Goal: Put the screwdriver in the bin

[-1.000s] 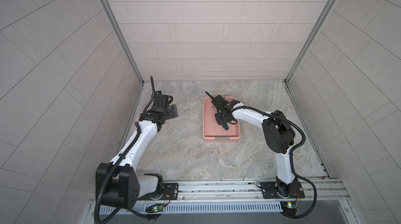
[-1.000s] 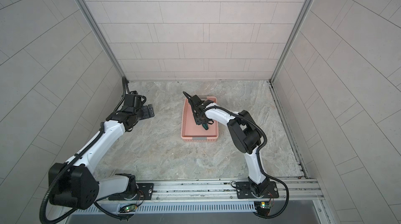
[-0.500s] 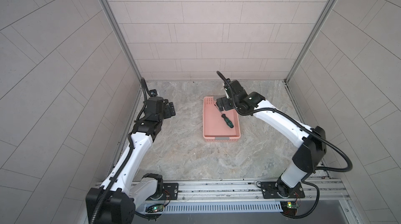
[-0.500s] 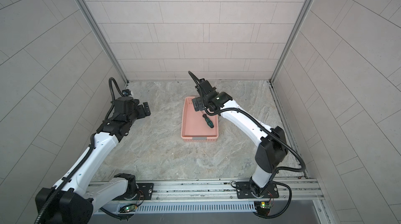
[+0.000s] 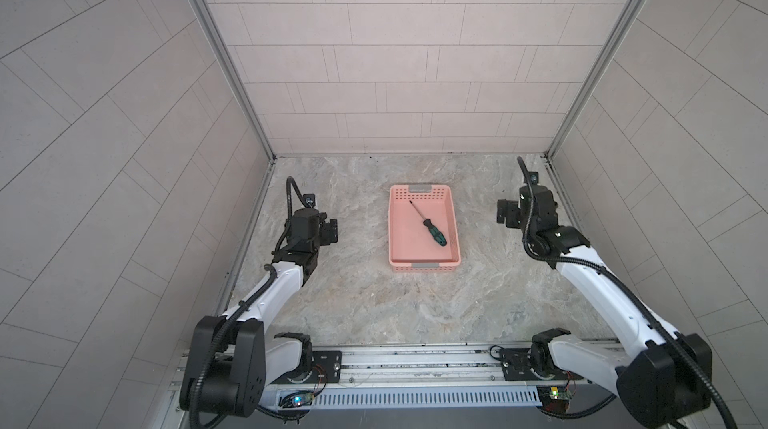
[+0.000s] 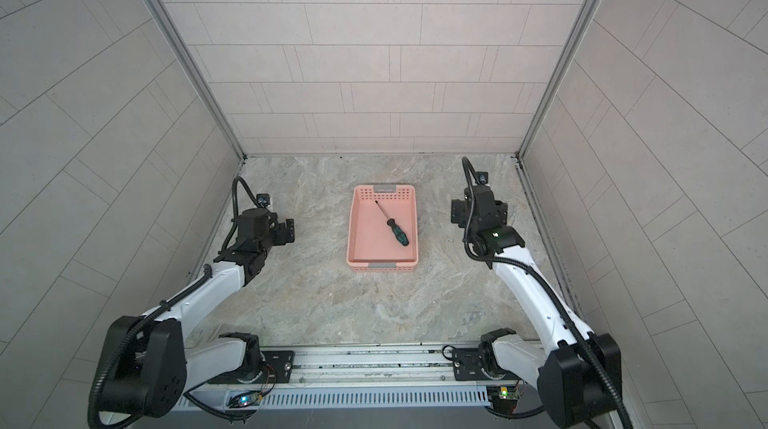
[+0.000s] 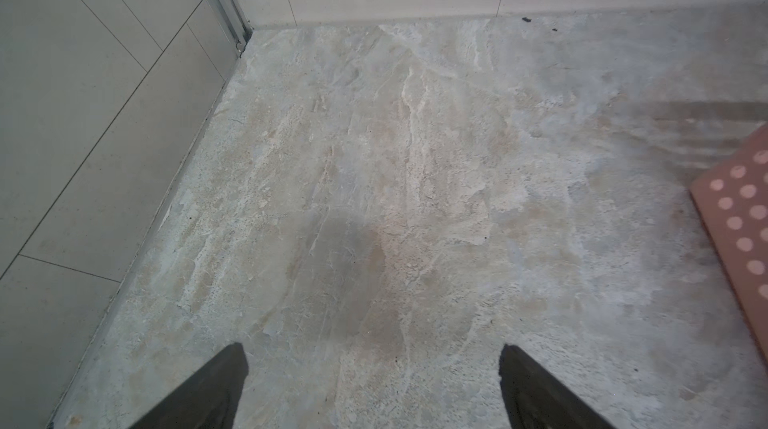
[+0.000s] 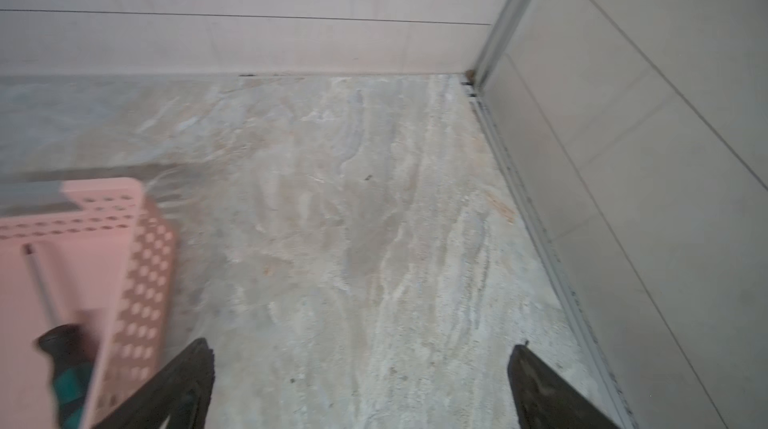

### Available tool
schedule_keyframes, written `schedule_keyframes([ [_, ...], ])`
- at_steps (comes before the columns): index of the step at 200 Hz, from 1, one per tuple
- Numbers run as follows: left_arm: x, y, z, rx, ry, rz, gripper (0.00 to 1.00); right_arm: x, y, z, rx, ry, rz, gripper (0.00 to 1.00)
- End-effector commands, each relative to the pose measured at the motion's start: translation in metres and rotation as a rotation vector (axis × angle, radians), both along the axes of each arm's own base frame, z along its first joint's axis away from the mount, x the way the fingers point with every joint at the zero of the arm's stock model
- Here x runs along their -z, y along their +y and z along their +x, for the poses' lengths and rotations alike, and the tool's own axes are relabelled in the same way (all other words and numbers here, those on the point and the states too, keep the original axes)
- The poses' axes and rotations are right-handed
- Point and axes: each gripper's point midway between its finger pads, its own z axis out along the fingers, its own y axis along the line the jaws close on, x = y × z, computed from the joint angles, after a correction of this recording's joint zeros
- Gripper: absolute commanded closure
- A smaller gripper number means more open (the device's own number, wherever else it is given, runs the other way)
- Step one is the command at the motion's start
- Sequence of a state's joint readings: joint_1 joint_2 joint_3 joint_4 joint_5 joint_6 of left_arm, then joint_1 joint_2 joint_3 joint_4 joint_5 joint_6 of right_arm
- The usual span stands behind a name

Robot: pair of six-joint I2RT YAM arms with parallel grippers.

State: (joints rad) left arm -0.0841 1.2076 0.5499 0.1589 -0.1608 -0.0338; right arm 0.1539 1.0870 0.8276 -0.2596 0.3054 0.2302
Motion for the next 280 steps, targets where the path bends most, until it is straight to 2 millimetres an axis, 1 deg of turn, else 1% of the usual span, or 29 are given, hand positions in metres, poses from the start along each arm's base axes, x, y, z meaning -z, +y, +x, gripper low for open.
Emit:
schedule_keyframes([
  [1,-0.020,0.003,0.022,0.031,-0.140,-0.005,0.00,0.002,-0.030,0.005,0.096,-0.143,-0.021,0.00],
  [10,-0.014,0.004,0.026,0.042,-0.136,-0.025,0.00,0.018,-0.037,0.005,0.121,-0.138,-0.025,0.00],
  [13,-0.011,0.004,0.026,0.044,-0.133,-0.029,0.00,0.019,-0.039,0.006,0.128,-0.144,-0.030,0.00],
  [15,-0.011,0.004,0.027,0.045,-0.133,-0.032,0.00,0.030,-0.040,0.003,0.131,-0.126,-0.037,0.00],
  [22,-0.007,0.006,0.030,0.047,-0.139,-0.041,0.00,0.042,-0.043,0.003,0.136,-0.115,-0.058,0.00],
  [42,0.009,0.005,0.036,0.063,-0.117,-0.083,0.00,0.068,-0.047,0.006,0.151,-0.115,-0.084,0.00],
  [51,0.016,0.006,0.039,0.063,-0.116,-0.087,0.00,0.074,-0.046,0.009,0.153,-0.139,-0.082,0.00],
  [55,0.019,0.006,0.040,0.064,-0.112,-0.089,0.00,0.081,-0.047,0.010,0.152,-0.132,-0.084,0.00],
  [69,0.025,0.002,0.044,0.090,-0.084,-0.093,0.00,0.093,-0.046,0.015,0.148,-0.138,-0.094,0.00],
  [81,0.032,0.004,0.044,0.077,-0.084,-0.093,0.00,0.092,-0.044,0.021,0.137,-0.133,-0.102,0.00],
  [90,0.034,0.005,0.046,0.069,-0.084,-0.093,0.00,0.091,-0.041,0.026,0.115,-0.149,-0.111,0.00],
  [108,0.035,0.006,0.045,0.068,-0.082,-0.090,0.00,0.105,-0.037,0.032,0.099,-0.145,-0.120,0.00],
  [116,0.035,0.005,0.045,0.069,-0.080,-0.089,0.00,0.115,-0.032,0.033,0.079,-0.142,-0.128,0.01],
  [124,0.036,0.005,0.046,0.072,-0.077,-0.085,0.00,0.116,-0.028,0.036,0.058,-0.152,-0.170,0.00],
  [135,0.037,0.004,0.047,0.071,-0.068,-0.076,0.00,0.118,-0.030,0.033,0.075,-0.119,-0.139,0.00],
  [140,0.037,0.004,0.046,0.068,-0.069,-0.072,0.00,0.116,-0.030,0.034,0.073,-0.135,-0.142,0.00],
  [167,0.038,0.017,0.044,-0.027,-0.071,-0.029,0.00,0.118,-0.031,0.036,0.071,-0.126,-0.137,0.00],
  [192,0.037,0.017,0.043,-0.033,-0.080,-0.018,0.00,0.120,-0.032,0.037,0.072,-0.118,-0.133,0.00],
  [202,0.039,0.013,0.041,-0.022,-0.096,-0.006,0.00,0.120,-0.032,0.037,0.070,-0.116,-0.133,0.00],
  [219,0.041,0.014,0.039,-0.034,-0.110,-0.002,0.00,0.122,-0.020,0.042,-0.004,-0.105,-0.128,0.00],
  [280,0.045,0.016,0.041,-0.036,-0.094,-0.020,0.00,0.120,-0.021,0.040,-0.003,-0.115,-0.125,0.00],
])
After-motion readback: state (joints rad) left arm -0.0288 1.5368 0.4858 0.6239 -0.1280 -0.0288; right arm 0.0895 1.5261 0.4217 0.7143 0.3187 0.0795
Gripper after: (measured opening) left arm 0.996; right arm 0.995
